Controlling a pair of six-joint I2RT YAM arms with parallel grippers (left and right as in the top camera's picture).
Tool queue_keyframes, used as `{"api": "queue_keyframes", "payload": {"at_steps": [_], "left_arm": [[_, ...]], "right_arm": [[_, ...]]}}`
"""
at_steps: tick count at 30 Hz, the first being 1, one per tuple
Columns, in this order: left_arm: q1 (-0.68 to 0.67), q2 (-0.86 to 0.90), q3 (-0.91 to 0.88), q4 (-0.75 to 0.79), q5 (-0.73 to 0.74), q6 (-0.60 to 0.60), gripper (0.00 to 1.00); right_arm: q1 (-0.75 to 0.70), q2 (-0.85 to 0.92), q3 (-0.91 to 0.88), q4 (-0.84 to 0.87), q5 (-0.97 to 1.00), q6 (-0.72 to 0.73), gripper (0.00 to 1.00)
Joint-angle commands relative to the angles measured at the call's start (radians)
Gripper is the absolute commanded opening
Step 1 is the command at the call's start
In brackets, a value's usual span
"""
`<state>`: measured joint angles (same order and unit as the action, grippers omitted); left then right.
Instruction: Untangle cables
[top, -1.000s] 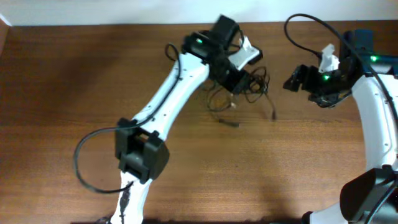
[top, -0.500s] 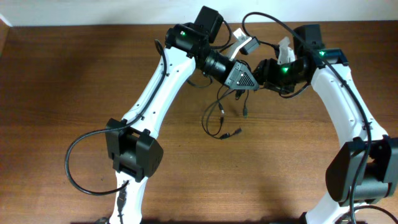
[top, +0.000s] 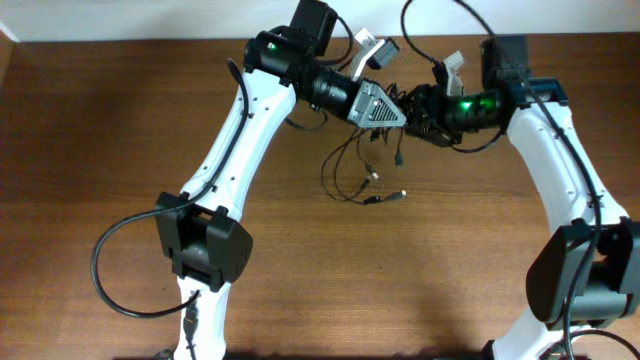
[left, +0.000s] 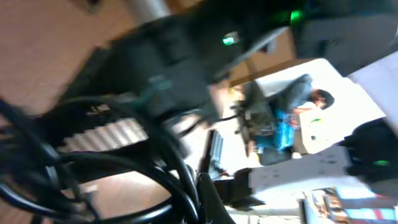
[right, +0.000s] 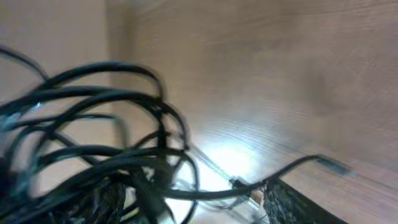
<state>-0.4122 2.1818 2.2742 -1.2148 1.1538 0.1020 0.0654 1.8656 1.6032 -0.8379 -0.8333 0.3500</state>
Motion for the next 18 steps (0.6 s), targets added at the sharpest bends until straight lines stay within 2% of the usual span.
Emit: {"api": "queue_keyframes", "payload": {"at_steps": [1, 2, 4, 6, 8, 11, 14, 16, 18], "left_arm": [[0.001, -0.034, 0.01, 0.0, 0.18, -0.055, 0.0], [0.001, -0.034, 0.01, -0.007, 0.193, -0.054, 0.0], [0.013, -0.034, 0.01, -0.014, 0.184, -0.054, 0.0], [0.06, -0.034, 0.01, -0.046, 0.09, -0.053, 0.0], [0.108, -0.034, 0.01, -0.106, -0.124, -0.053, 0.0], [0.143, -0.034, 0.01, -0.257, -0.629, -0.052, 0.0], [0.144, -0.034, 0.01, -0.383, -1.017, -0.054, 0.0], [0.145, -0.034, 0.01, -0.404, -1.098, -0.053, 0.0], [0.142, -0.034, 0.01, -0.393, -1.028, -0.052, 0.0]], "right_arm": [[0.046, 0.005, 0.011, 0.081, 0.202, 0.06, 0.72], [0.045, 0.005, 0.011, 0.104, 0.253, 0.093, 0.69], [0.006, 0.005, 0.011, 0.071, 0.371, 0.138, 0.48], [-0.064, 0.005, 0.011, -0.022, 0.441, 0.137, 0.38], [-0.135, 0.005, 0.011, -0.098, 0.472, 0.109, 0.34], [-0.217, 0.005, 0.011, -0.17, 0.463, 0.074, 0.23], [-0.256, 0.005, 0.011, -0.19, 0.449, 0.068, 0.21], [-0.281, 0.005, 0.011, -0.218, 0.441, 0.045, 0.21], [-0.29, 0.005, 0.011, -0.25, 0.377, -0.042, 0.21]]}}
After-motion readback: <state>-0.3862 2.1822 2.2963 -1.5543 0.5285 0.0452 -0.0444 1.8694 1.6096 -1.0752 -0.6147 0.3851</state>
